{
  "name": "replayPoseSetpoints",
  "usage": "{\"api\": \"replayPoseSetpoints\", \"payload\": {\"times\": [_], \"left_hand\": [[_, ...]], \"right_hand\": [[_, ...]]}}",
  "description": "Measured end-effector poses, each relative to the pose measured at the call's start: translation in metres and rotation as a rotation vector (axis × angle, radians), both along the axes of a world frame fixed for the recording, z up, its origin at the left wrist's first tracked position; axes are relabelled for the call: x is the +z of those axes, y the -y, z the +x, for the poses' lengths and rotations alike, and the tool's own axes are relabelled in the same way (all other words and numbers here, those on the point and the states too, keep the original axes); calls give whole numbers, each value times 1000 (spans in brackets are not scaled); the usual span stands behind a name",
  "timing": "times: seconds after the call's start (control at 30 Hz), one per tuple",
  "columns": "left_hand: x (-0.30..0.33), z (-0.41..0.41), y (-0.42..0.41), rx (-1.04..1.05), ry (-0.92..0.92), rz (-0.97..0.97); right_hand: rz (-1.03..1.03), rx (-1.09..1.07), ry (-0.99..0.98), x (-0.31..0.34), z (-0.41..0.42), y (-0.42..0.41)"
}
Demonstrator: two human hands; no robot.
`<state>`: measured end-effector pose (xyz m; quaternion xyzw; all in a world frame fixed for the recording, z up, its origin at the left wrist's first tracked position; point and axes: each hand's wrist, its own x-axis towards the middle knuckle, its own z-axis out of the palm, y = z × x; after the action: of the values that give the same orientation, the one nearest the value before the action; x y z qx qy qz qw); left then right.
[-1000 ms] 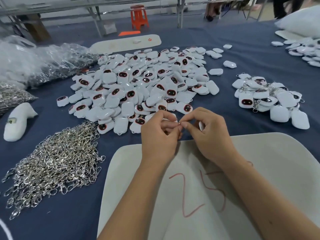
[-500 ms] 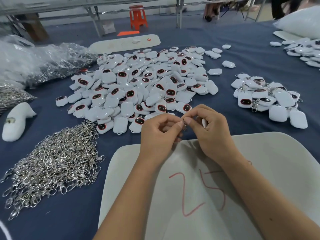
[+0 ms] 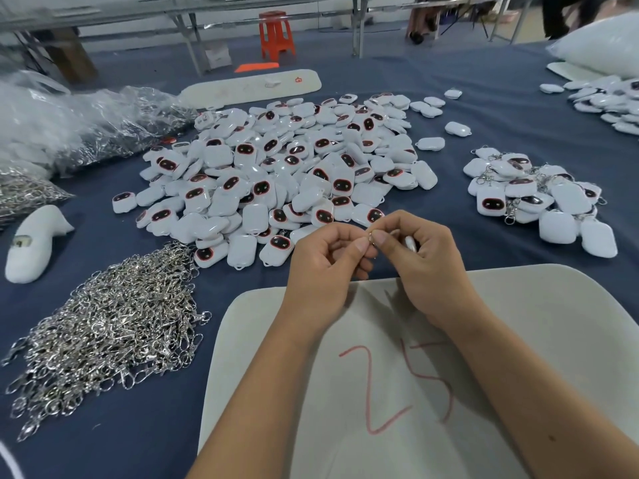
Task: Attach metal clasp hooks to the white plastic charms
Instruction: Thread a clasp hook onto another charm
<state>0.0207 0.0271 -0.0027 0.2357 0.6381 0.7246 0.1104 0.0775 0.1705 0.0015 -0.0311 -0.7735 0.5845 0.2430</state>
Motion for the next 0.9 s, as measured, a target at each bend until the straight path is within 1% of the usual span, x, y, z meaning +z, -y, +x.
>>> {"api": "replayPoseSetpoints", "payload": {"times": [0.33,0.67,0.77,0.9], "left_hand": [[-1,-1,-2,15,-6,-4],[-2,6,-10,140,-165,-128],[-3,3,-7,106,-124,-120],[-3,1,-5,61,-56,-45]], "right_hand": [[-46,-28,14,1,0,4],[6,-88,20,4,2,8],[46,-105,36,3,2,9],[4,-119,49,5,3,7]]}}
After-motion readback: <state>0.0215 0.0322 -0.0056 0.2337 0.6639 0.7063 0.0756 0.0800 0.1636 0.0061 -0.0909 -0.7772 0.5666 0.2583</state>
